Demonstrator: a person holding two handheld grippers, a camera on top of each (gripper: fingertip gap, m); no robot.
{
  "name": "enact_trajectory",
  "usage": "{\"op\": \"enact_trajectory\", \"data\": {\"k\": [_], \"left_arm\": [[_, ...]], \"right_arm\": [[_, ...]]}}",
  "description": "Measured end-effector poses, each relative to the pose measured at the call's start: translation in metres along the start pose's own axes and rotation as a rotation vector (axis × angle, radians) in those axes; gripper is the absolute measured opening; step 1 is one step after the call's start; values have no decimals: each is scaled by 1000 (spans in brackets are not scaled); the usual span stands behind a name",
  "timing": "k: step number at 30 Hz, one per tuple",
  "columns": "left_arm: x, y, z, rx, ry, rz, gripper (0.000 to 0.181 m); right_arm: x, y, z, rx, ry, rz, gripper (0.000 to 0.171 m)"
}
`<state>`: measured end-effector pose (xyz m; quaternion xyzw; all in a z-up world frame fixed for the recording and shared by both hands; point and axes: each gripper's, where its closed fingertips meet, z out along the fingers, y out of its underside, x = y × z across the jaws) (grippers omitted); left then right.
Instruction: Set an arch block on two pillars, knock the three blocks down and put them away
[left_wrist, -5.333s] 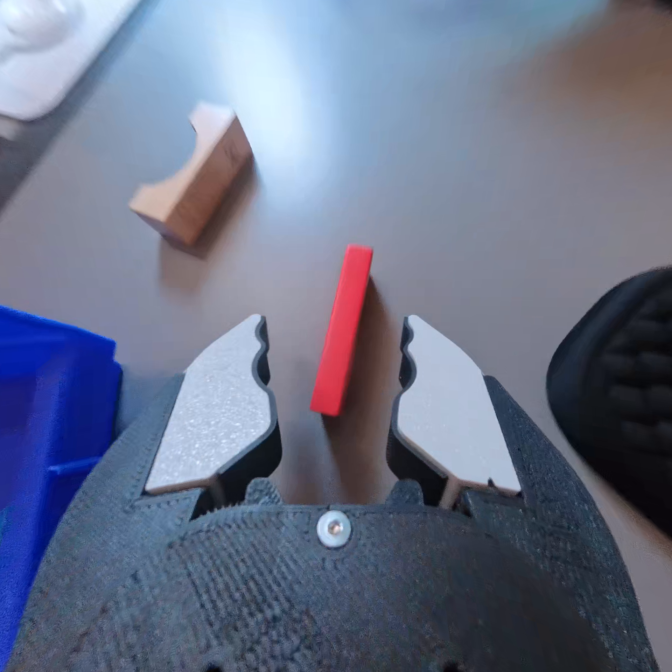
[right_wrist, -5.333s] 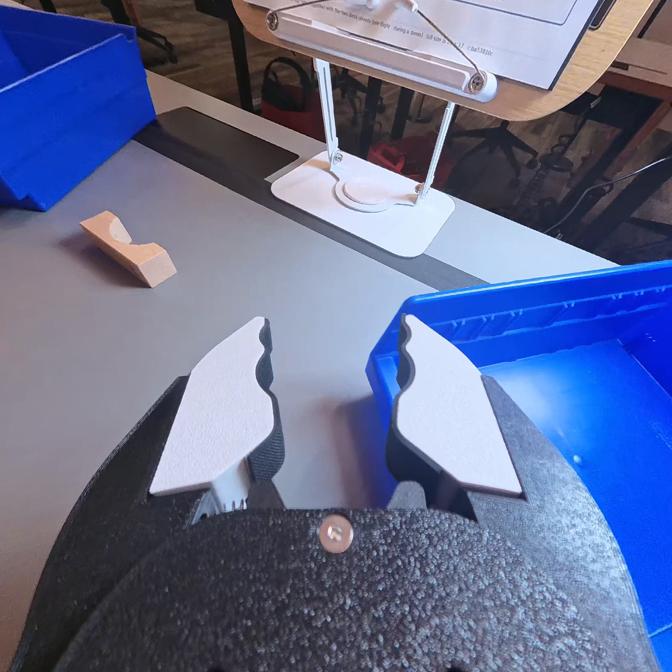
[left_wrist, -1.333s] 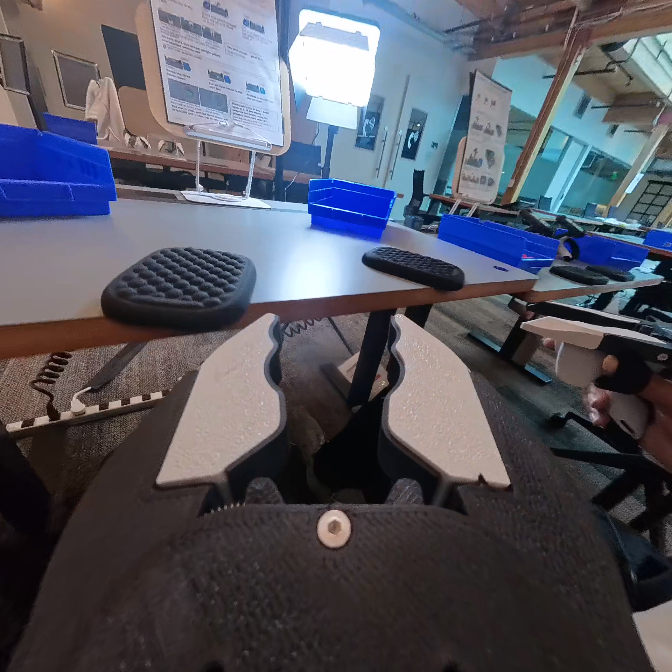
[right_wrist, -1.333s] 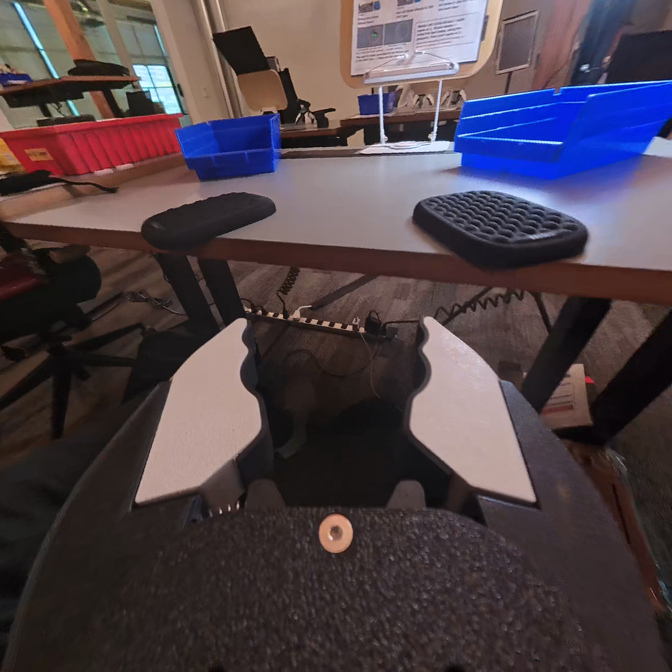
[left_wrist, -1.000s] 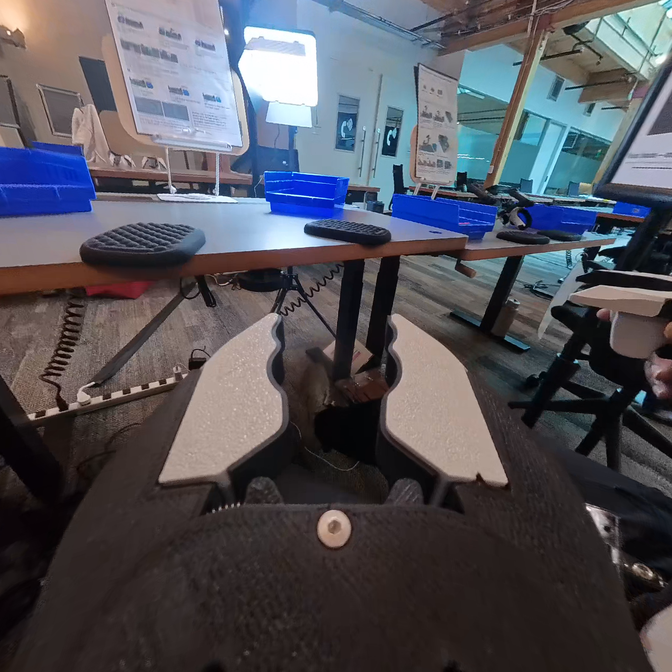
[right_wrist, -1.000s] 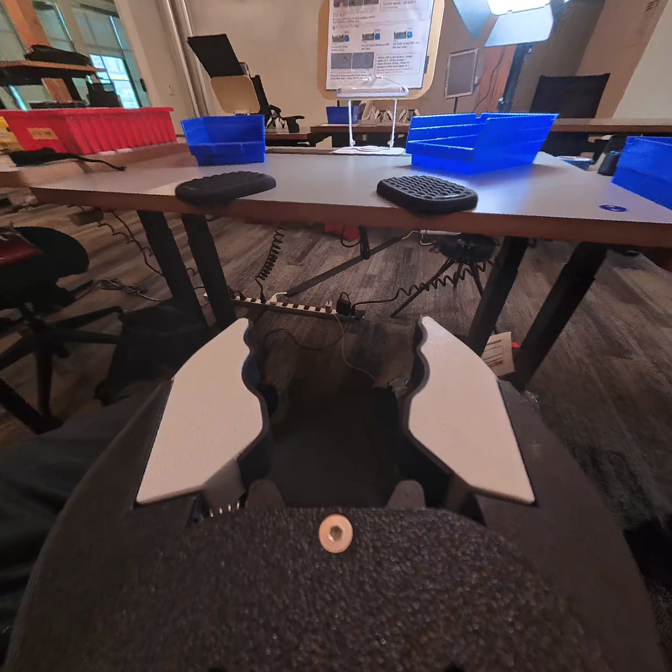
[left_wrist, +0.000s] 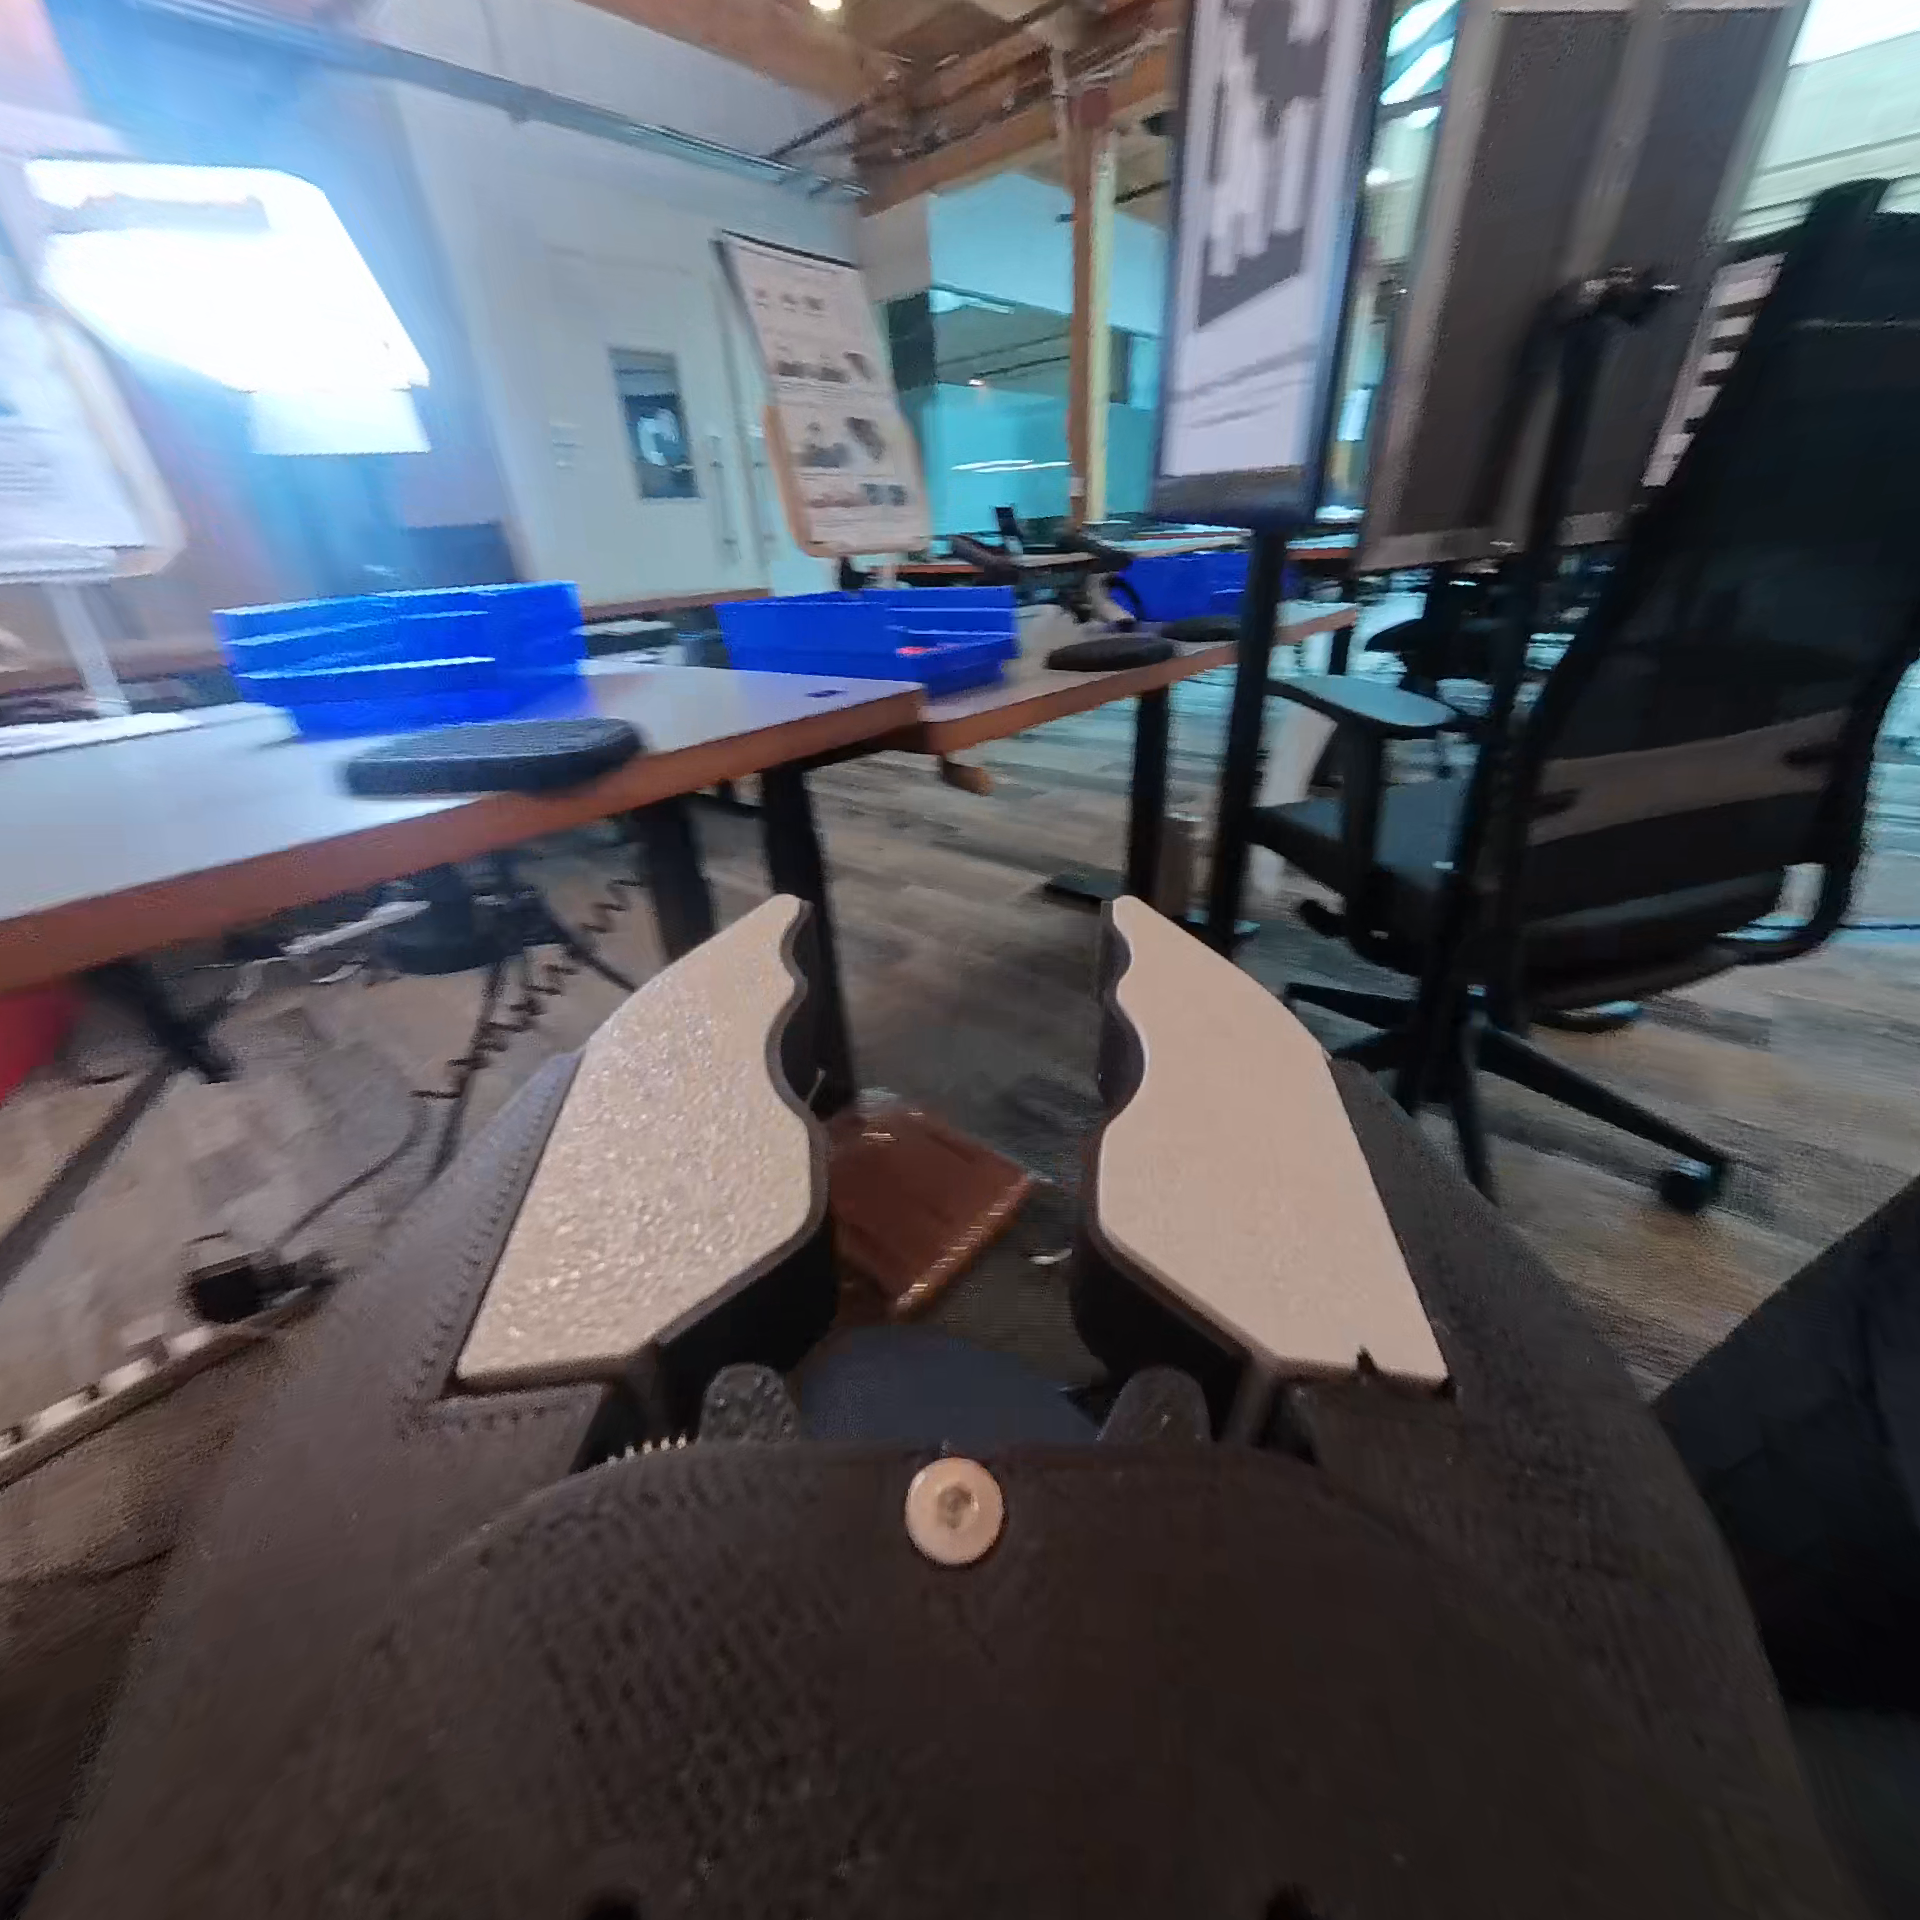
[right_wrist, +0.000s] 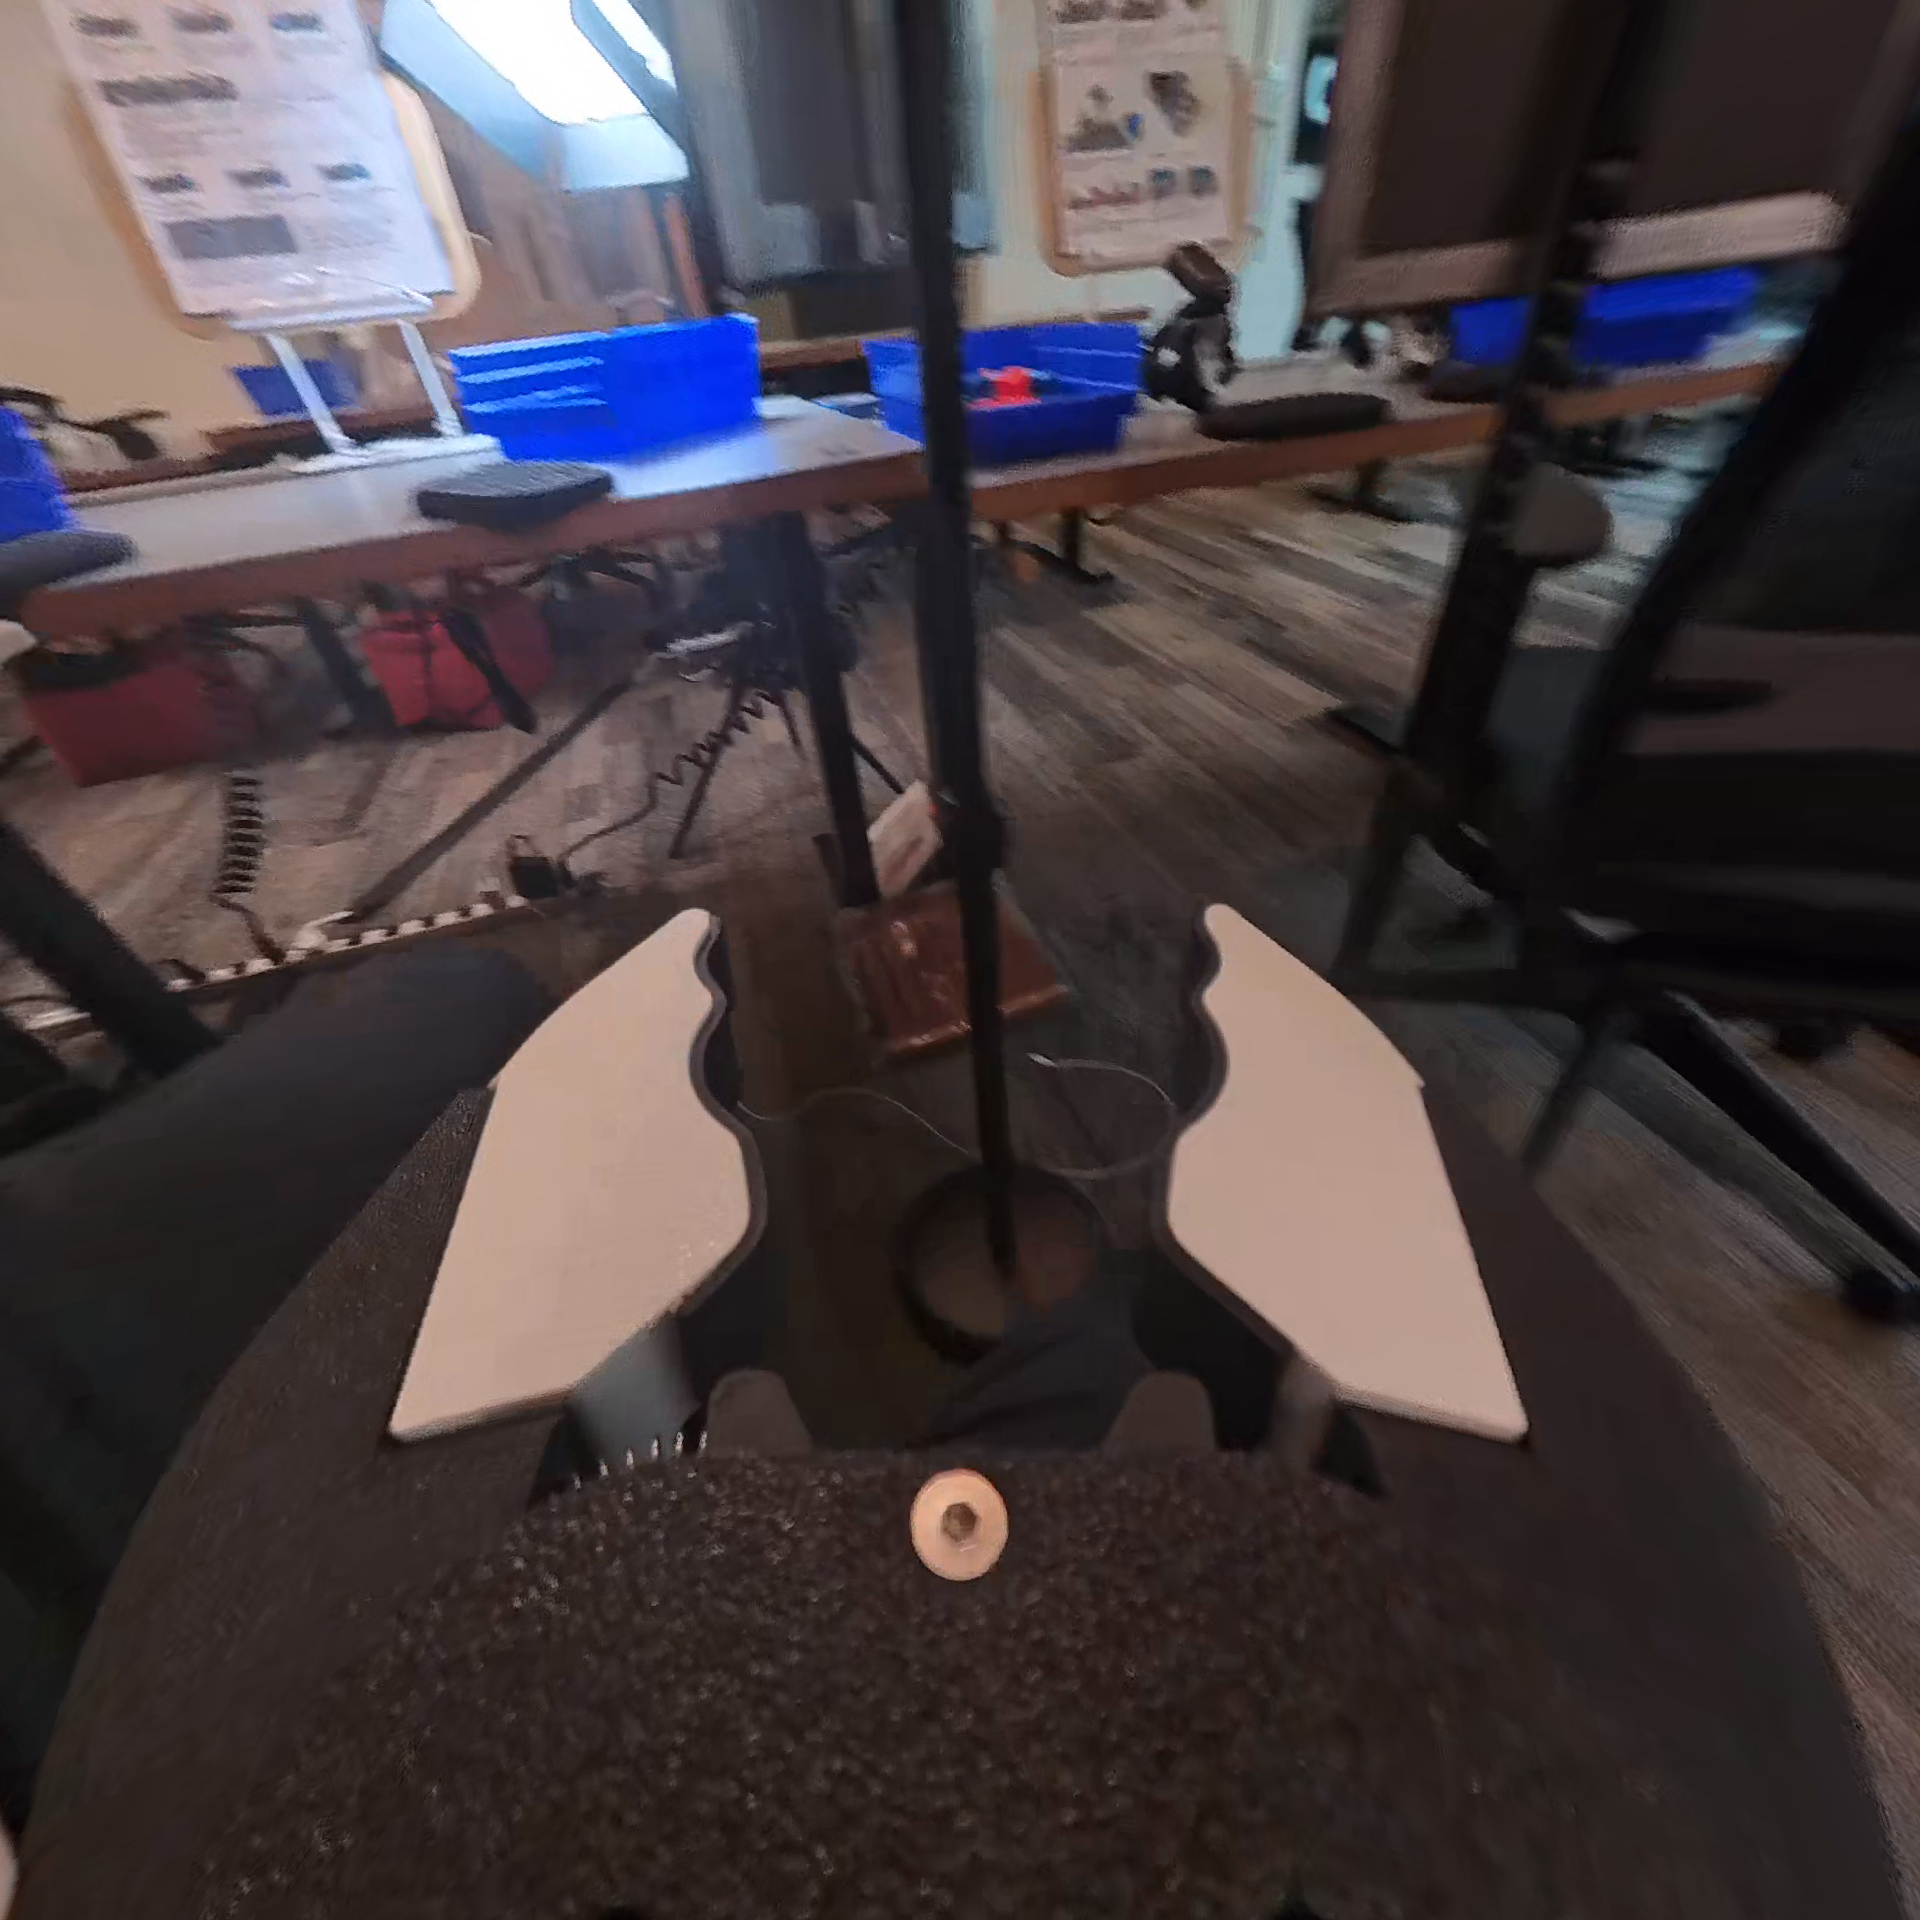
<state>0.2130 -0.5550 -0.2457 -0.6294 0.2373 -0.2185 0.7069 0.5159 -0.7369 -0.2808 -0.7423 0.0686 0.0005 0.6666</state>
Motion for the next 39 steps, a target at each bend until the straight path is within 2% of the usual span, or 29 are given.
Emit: {"op": "enact_trajectory", "data": {"k": [2, 8, 11, 15, 18, 21, 23, 26, 29, 32, 36, 38, 39], "left_arm": [[56, 14, 24, -34, 126, -31, 52], [243, 68, 77, -199, 662, 8, 54], [335, 85, 119, -255, 895, -42, 55], [469, 112, 186, -233, 1124, -18, 59], [571, 134, 221, -218, 1259, -16, 59], [659, 135, 242, -201, 1364, -5, 57], [706, 103, 253, -218, 1414, -13, 58], [765, 20, 265, -248, 1493, 23, 58], [822, -79, 271, -268, 1578, 101, 58], [880, -188, 282, -361, 1637, 24, 59], [945, -323, 330, -296, 1605, -92, 60], [969, -362, 364, -236, 1553, -144, 61], [979, -371, 384, -208, 1523, -159, 61]], "right_arm": [[29, 14, -29, -29, 84, 37, 84], [112, 46, -113, -86, 342, 199, 87], [171, 73, -166, -141, 588, 218, 86], [248, 107, -227, -182, 924, 239, 86], [296, 128, -250, -202, 1083, 265, 84], [344, 122, -254, -153, 1139, 335, 81], [373, 91, -254, -125, 1146, 363, 80], [411, 13, -268, -84, 1147, 391, 80], [445, -78, -311, -71, 1190, 375, 79], [481, -174, -372, -76, 1274, 314, 78], [540, -275, -427, -161, 1319, 188, 78], [577, -306, -437, -187, 1309, 128, 79], [598, -314, -437, -201, 1305, 89, 79]]}}
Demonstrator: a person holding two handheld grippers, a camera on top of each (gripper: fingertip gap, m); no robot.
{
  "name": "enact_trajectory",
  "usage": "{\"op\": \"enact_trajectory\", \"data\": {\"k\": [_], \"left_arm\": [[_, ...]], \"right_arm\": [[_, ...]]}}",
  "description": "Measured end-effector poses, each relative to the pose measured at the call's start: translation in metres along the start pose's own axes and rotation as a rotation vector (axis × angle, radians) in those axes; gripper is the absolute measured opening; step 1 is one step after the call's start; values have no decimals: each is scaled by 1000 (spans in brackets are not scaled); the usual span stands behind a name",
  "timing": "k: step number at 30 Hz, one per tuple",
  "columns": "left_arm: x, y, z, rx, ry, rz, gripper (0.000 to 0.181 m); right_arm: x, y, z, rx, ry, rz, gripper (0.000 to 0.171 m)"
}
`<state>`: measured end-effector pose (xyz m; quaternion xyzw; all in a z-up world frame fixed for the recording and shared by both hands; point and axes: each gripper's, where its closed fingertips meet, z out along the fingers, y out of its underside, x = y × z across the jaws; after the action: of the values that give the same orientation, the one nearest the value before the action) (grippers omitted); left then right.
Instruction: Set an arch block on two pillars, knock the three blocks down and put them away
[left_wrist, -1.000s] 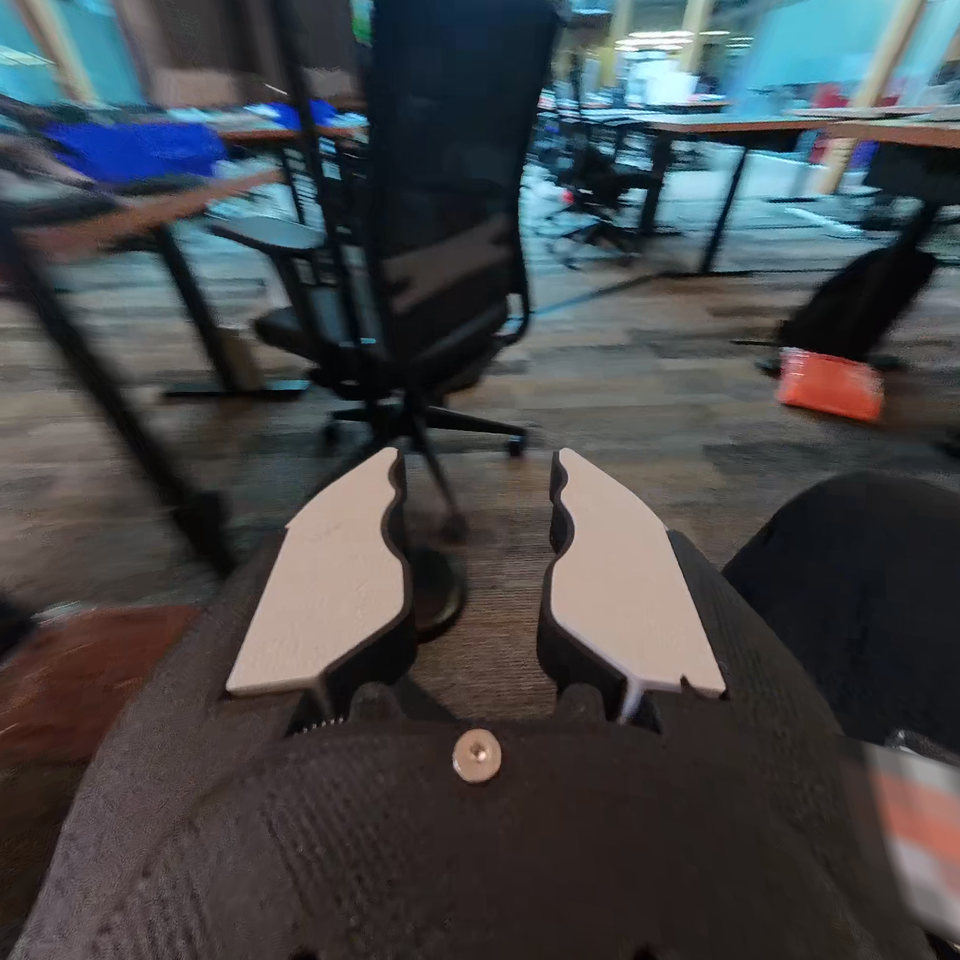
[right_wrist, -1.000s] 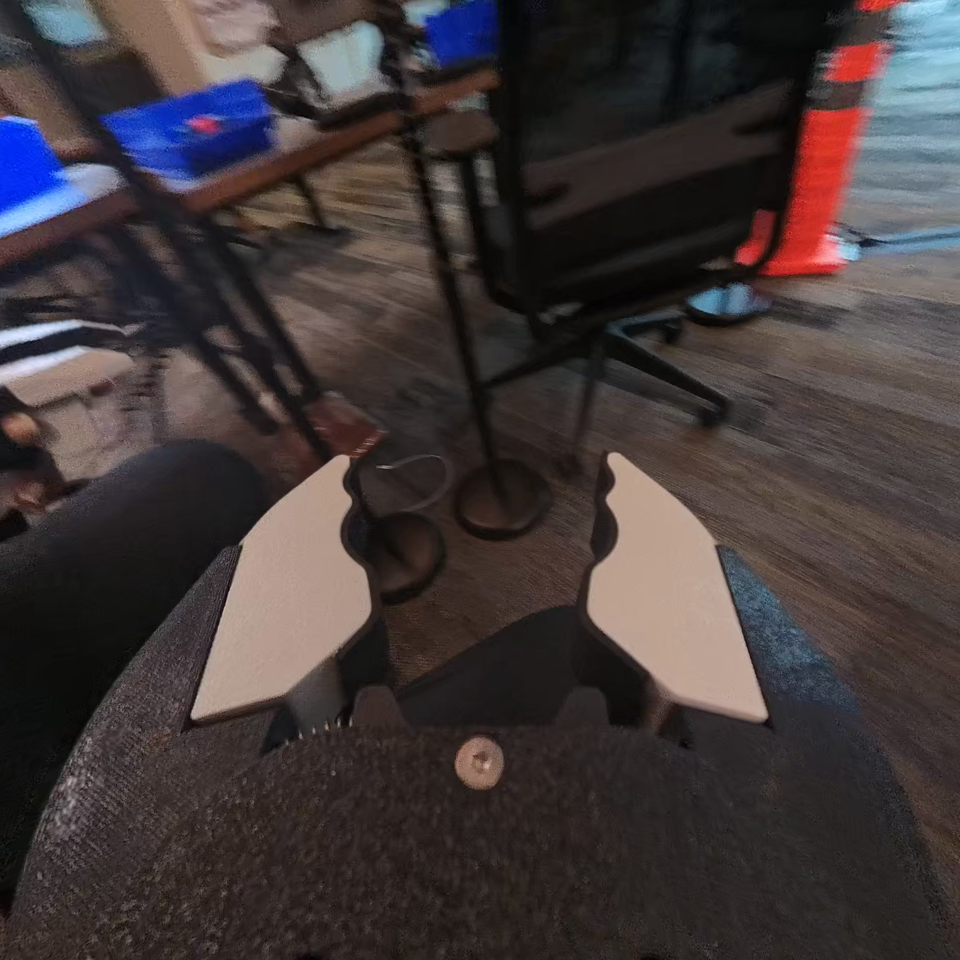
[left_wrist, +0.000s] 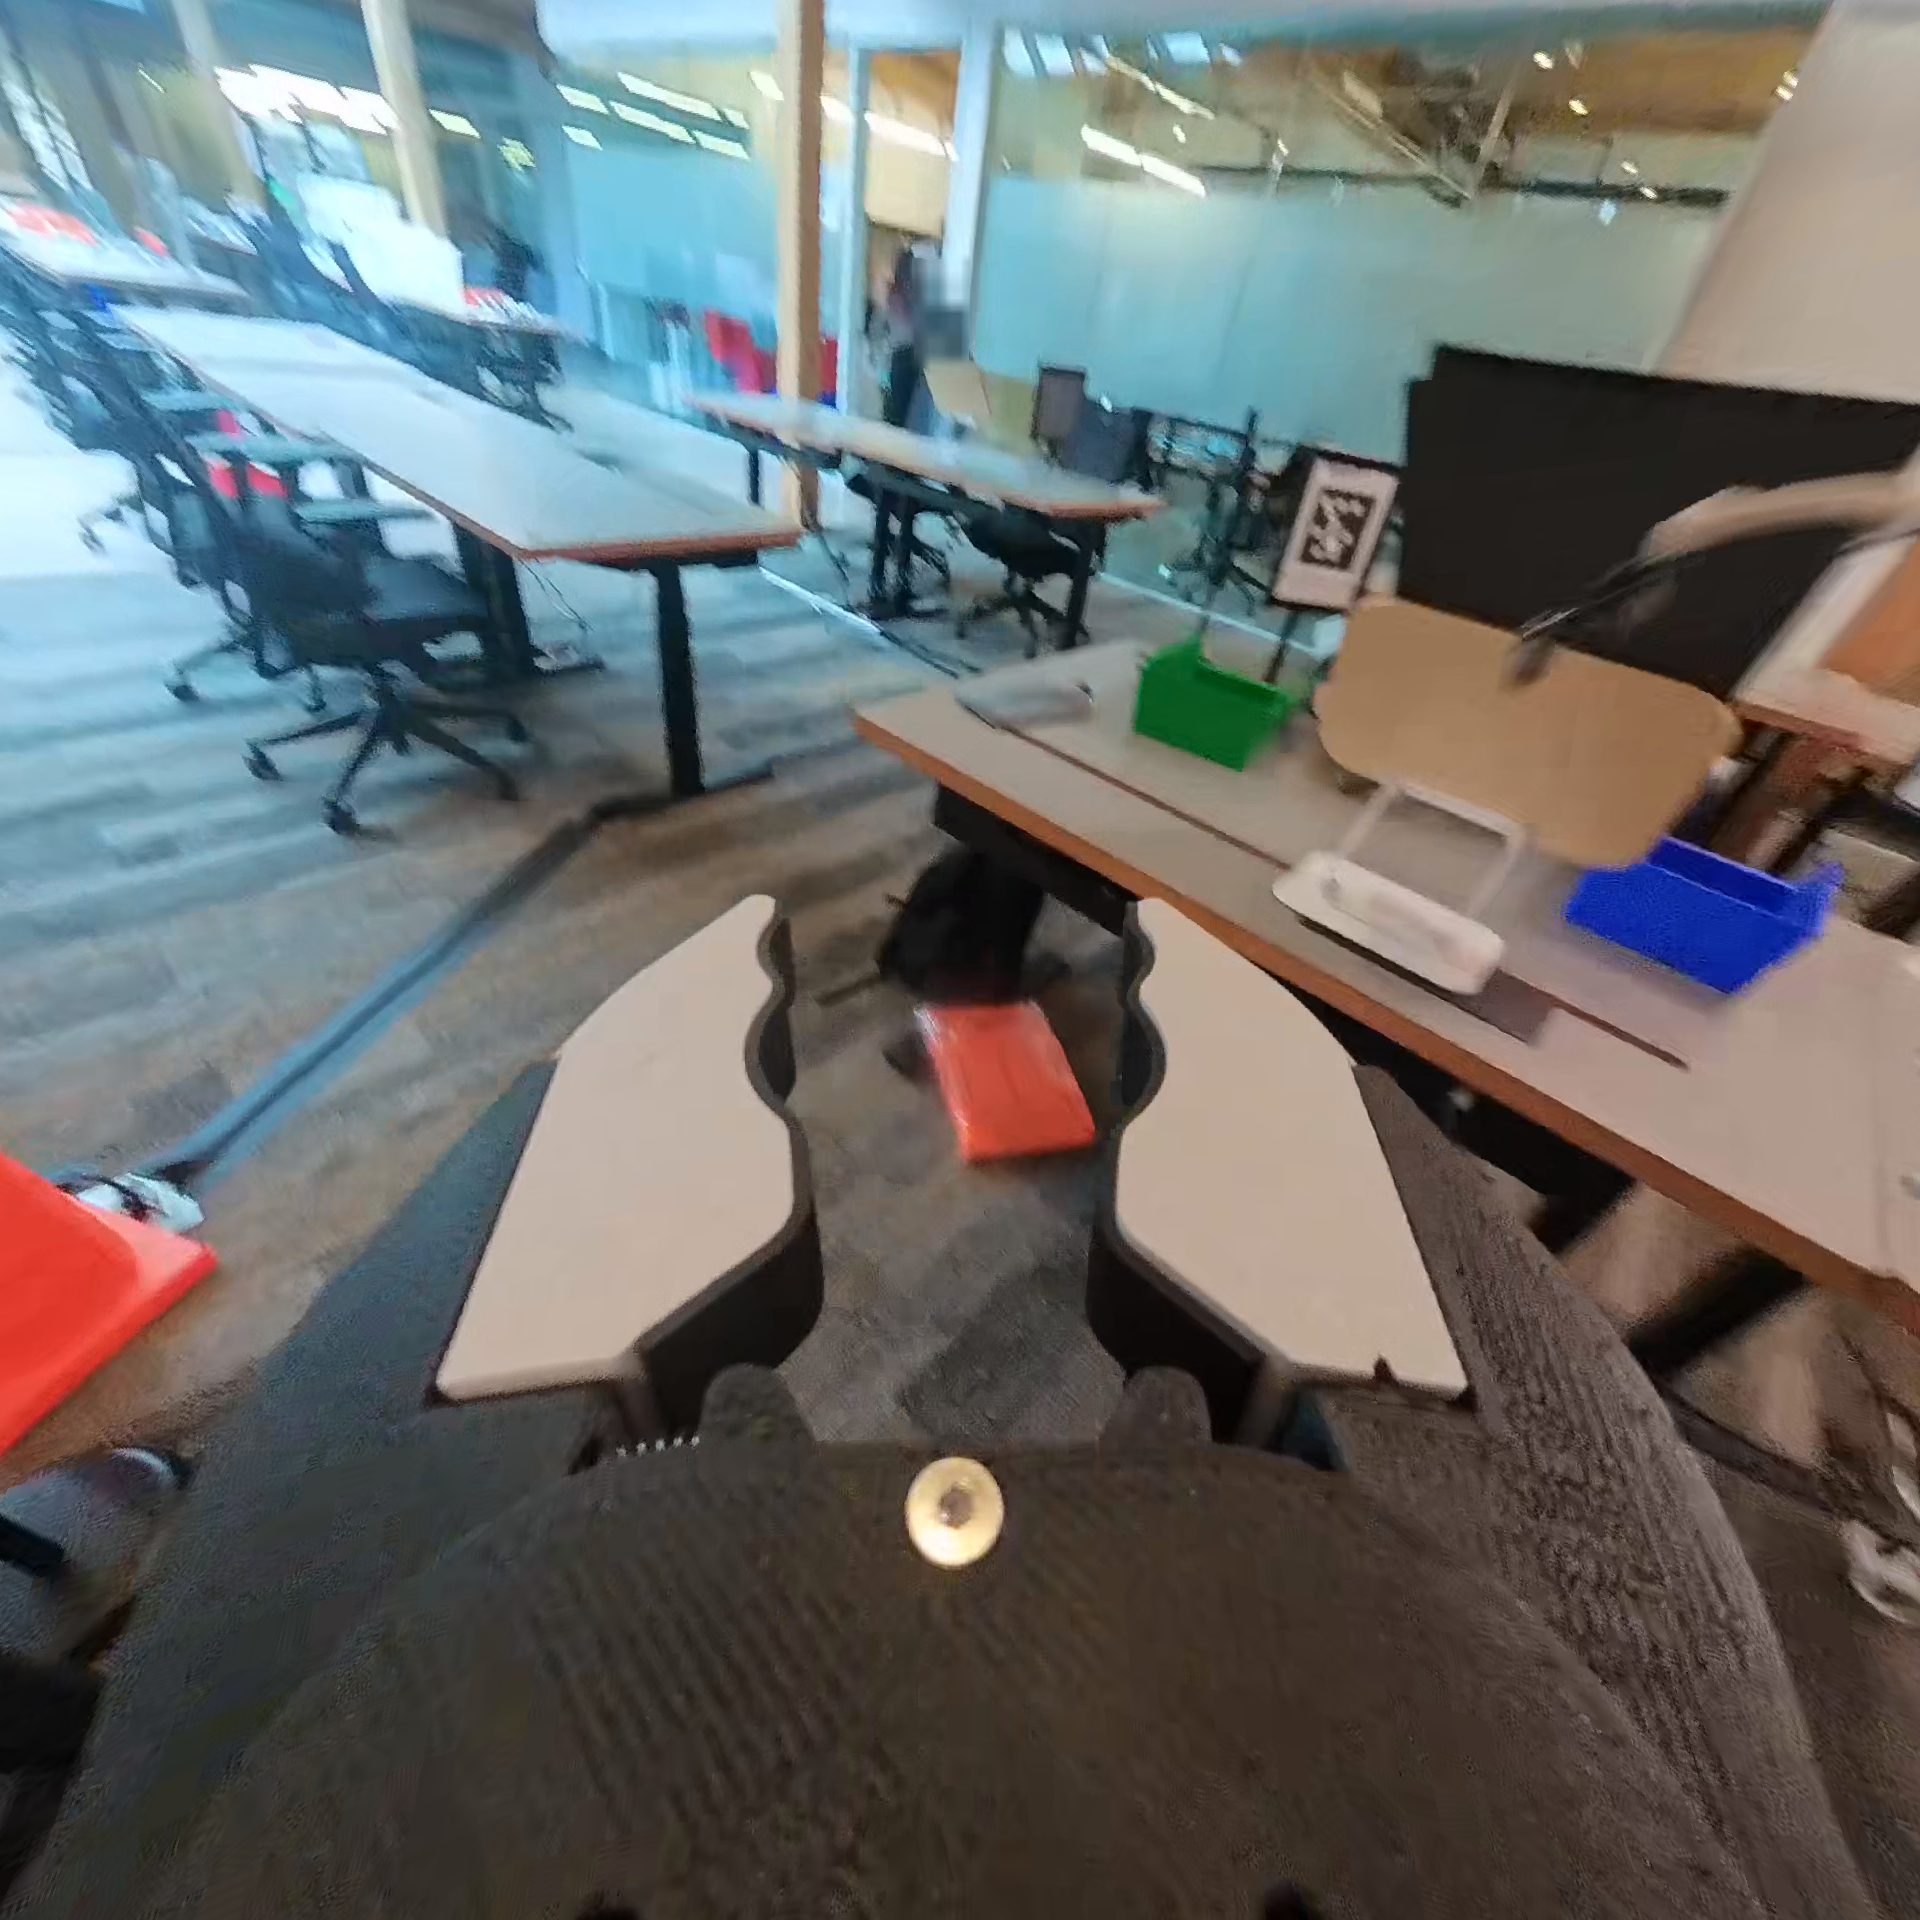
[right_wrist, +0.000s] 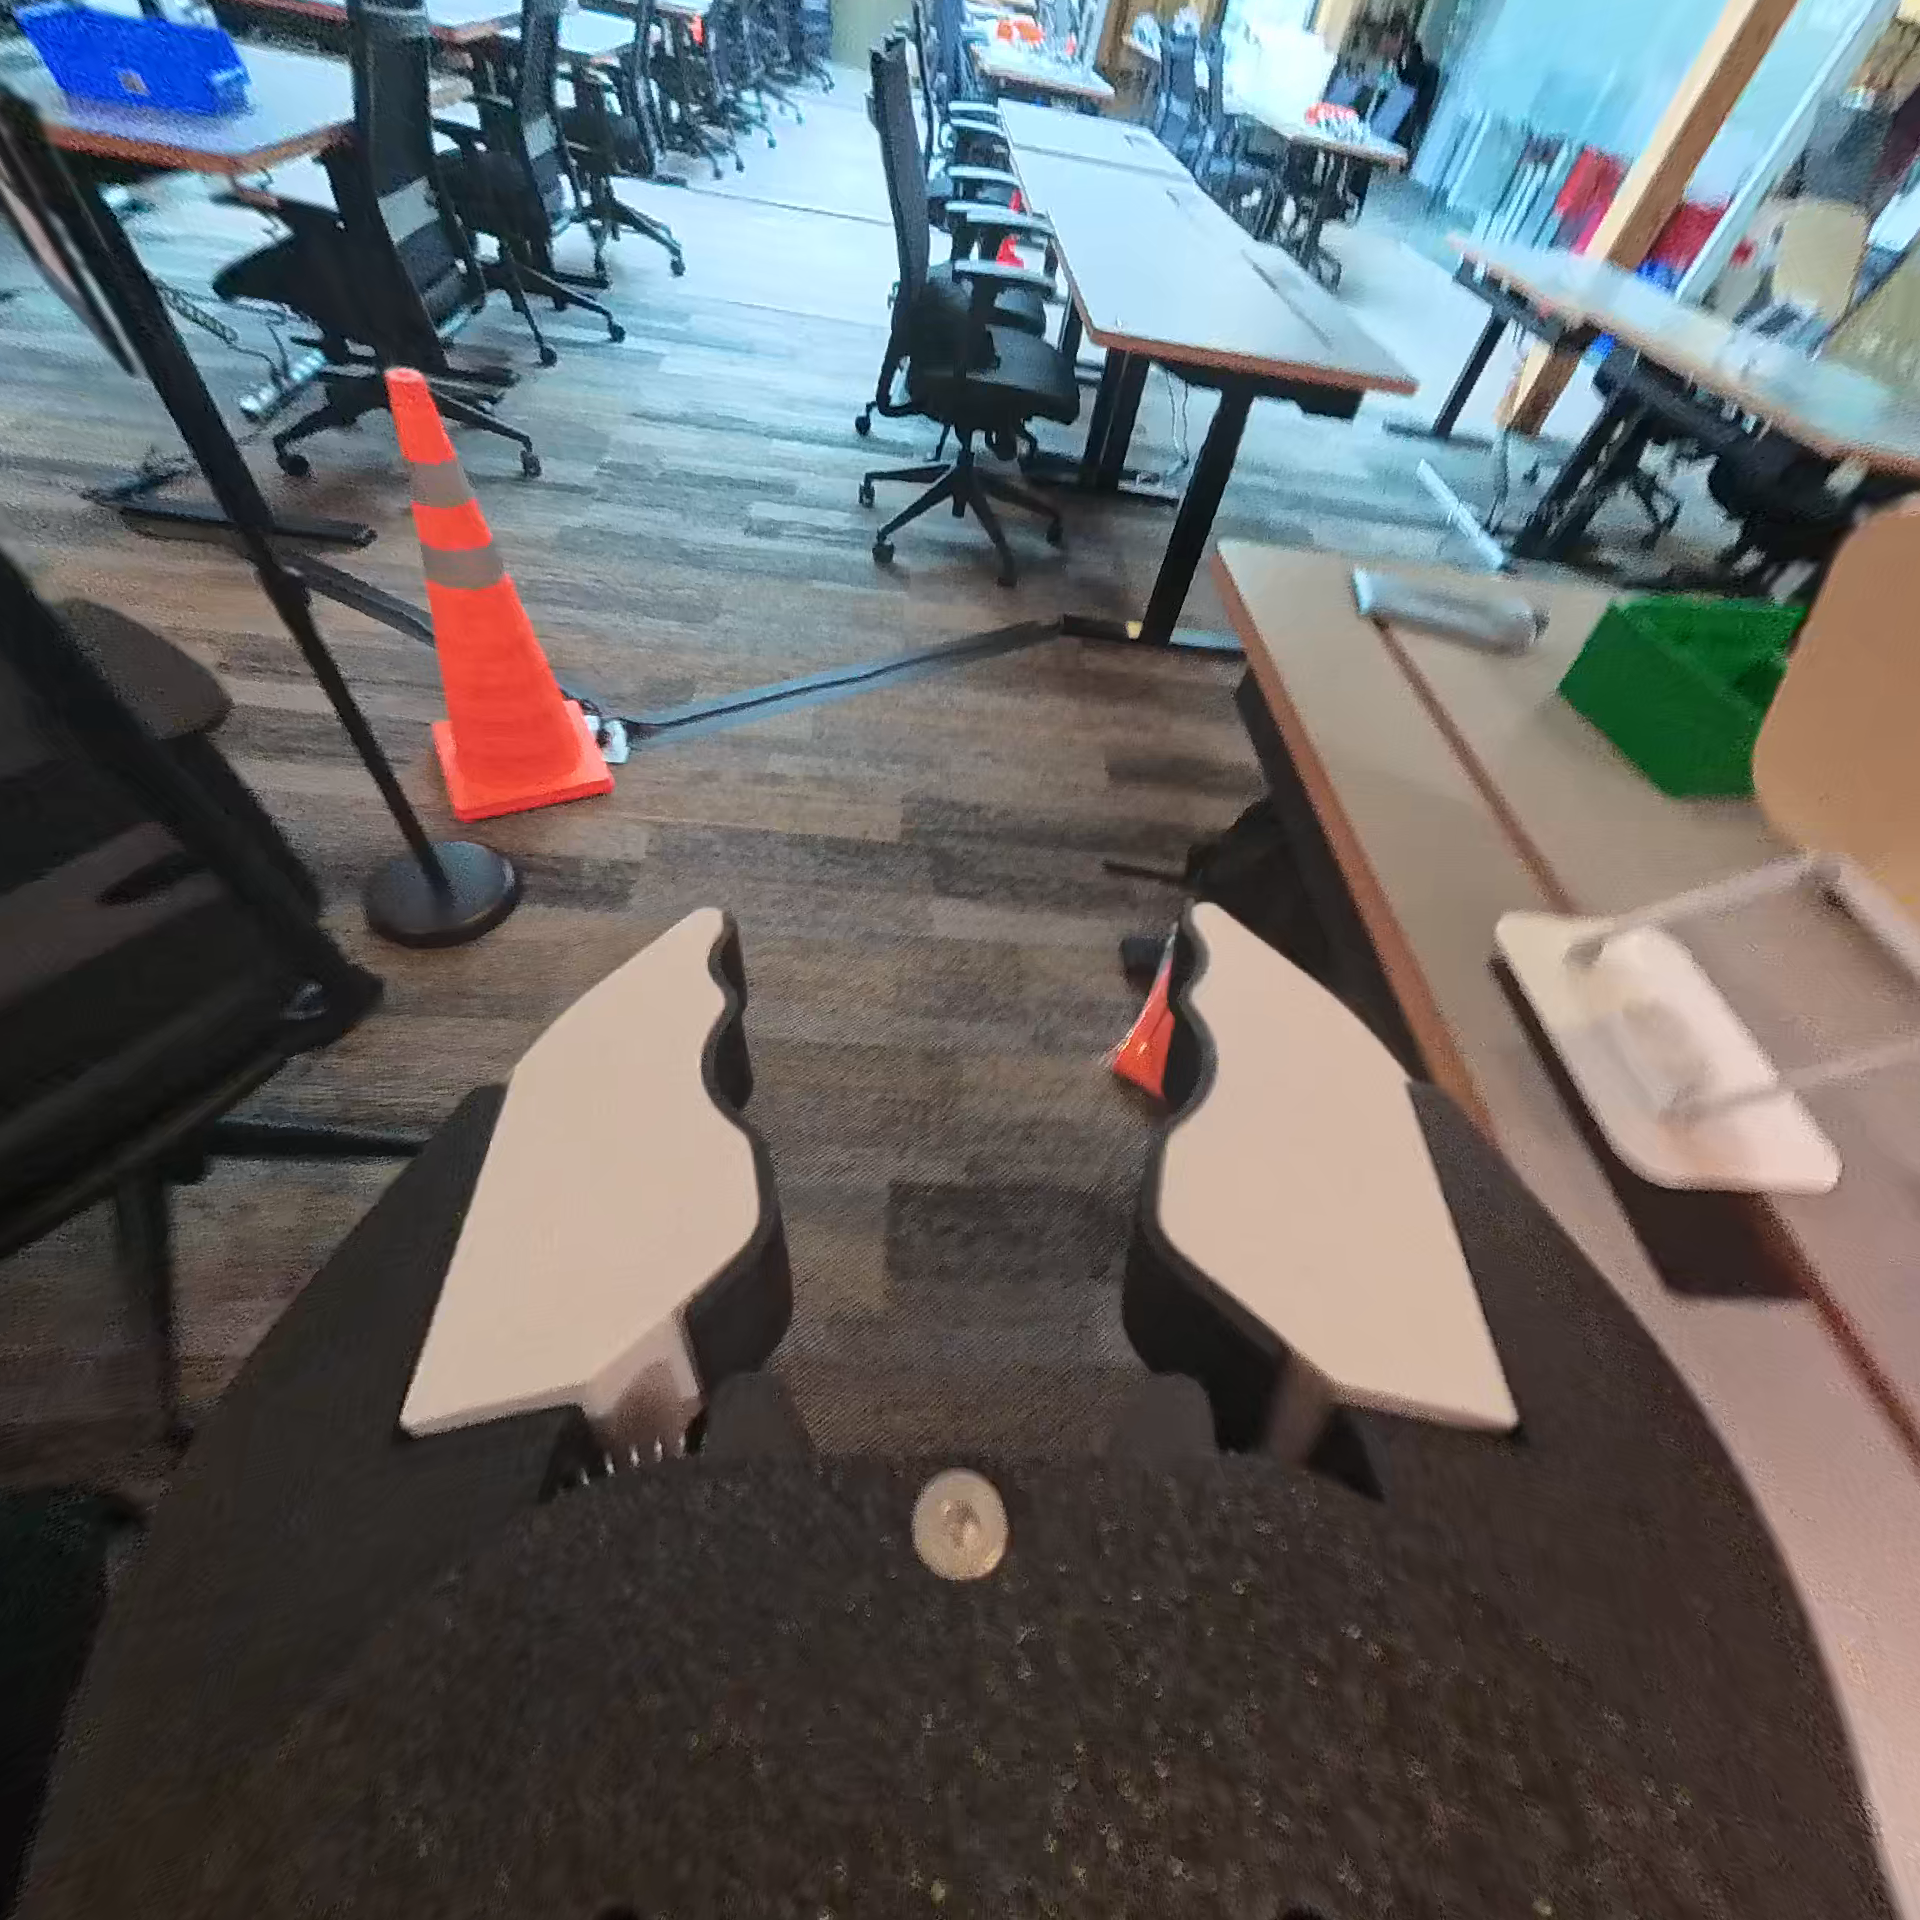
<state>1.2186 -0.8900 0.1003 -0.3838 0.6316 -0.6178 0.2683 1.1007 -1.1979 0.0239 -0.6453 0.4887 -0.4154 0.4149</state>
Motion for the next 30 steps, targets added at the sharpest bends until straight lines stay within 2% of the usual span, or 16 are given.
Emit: {"op": "enact_trajectory", "data": {"k": [2, 6, 11, 13, 16, 18, 20, 23, 26, 28, 30], "left_arm": [[-41, -6, 23, 29, -64, 24, 61], [-132, 15, 81, 0, -149, 59, 63], [-245, 28, 200, -58, -113, 73, 66], [-284, 12, 257, -34, -72, 34, 63], [-349, -34, 333, 15, -103, -14, 63], [-384, -65, 372, 26, -77, -38, 67], [-425, -82, 403, 13, -77, 27, 70], [-497, -78, 451, -30, -96, 101, 72], [-586, -65, 497, -49, -203, 102, 71], [-652, -62, 525, -49, -309, 66, 72], [-721, -69, 543, -56, -450, 68, 71]], "right_arm": [[6, -16, 47, 12, -2, -46, 79], [1, -52, 163, 41, -3, 33, 81], [-10, -111, 322, 40, 37, 55, 81], [-16, -148, 383, 60, 32, 34, 78], [-21, -193, 474, 28, -10, 23, 79], [-23, -215, 537, 16, -48, 38, 80], [-24, -227, 604, 5, -79, 51, 80], [-25, -228, 713, -12, -114, 71, 80], [-27, -233, 838, -22, -155, 47, 81], [-35, -256, 928, -6, -199, 8, 81], [-54, -298, 1022, 17, -281, -47, 81]]}}
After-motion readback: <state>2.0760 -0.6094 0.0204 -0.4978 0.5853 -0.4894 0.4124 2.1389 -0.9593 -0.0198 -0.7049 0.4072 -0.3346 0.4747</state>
